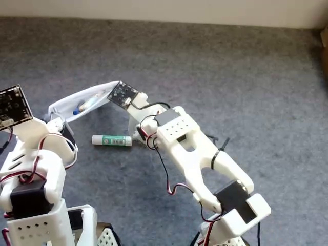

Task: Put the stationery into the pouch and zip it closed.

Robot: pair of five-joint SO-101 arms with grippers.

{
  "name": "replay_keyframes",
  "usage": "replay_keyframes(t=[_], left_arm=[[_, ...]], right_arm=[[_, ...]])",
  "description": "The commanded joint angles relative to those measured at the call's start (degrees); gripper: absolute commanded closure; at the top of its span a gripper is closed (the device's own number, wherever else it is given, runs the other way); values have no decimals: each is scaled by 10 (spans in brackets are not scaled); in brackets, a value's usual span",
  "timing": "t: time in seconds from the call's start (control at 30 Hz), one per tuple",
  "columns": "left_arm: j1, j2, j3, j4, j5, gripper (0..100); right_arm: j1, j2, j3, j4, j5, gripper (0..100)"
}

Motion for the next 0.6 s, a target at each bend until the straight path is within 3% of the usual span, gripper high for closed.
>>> replay_keyframes(t=[0.0, 0.3, 0.57], left_arm=[[0, -2, -6, -16, 3, 993], [0, -2, -6, -16, 4, 993], [-9, -2, -7, -17, 5, 993]], right_arm=[[-7, 2, -7, 11, 11, 738], [18, -173, -5, 130, 11, 738], [17, -207, 7, 239, 11, 738]])
